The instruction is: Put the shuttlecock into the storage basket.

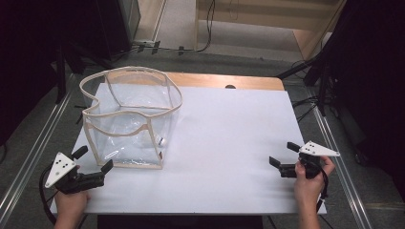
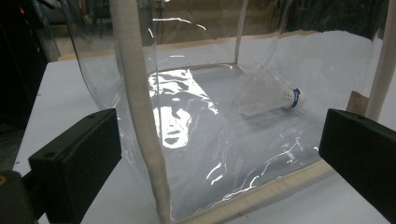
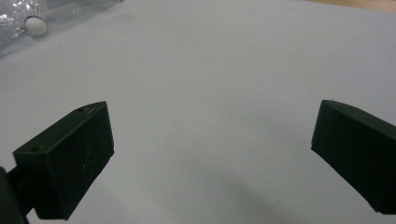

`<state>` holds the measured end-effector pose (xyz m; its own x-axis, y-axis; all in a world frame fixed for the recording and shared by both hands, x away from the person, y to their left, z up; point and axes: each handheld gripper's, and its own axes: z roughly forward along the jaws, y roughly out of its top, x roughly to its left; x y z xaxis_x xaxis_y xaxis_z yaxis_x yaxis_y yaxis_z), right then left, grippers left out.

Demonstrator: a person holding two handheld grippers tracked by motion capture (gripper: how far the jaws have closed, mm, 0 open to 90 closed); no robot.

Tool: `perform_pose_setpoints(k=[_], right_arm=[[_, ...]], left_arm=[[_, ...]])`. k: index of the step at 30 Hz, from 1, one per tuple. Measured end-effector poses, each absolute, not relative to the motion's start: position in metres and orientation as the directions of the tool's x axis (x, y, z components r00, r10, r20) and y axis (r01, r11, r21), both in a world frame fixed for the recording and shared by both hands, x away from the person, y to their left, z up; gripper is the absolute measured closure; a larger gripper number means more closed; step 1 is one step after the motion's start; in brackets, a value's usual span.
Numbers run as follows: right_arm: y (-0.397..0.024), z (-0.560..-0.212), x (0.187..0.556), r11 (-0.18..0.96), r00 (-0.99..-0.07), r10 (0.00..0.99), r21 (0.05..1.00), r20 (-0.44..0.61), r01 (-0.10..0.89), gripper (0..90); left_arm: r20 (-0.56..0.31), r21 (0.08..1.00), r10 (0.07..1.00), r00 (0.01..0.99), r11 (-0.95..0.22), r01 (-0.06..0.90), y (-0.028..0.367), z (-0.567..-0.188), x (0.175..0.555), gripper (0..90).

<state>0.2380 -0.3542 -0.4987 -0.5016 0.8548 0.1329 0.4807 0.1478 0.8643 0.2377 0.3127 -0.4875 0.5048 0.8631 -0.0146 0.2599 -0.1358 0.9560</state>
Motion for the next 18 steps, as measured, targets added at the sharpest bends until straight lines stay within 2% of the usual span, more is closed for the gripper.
perform_pose_setpoints(k=[8, 18], right_arm=[[-0.366, -0.503, 0.232, 0.1, -0.479, 0.864, 0.878, 0.157, 0.468, 0.0], [-0.363, -0.506, 0.23, 0.111, -0.49, 0.859, 0.882, 0.147, 0.459, 0.0]], left_arm=[[-0.029, 0.958, 0.866, 0.499, -0.118, 0.262, 0.315, -0.487, 0.238, 0.0], [-0.031, 0.958, 0.869, 0.493, -0.115, 0.264, 0.315, -0.487, 0.238, 0.0]])
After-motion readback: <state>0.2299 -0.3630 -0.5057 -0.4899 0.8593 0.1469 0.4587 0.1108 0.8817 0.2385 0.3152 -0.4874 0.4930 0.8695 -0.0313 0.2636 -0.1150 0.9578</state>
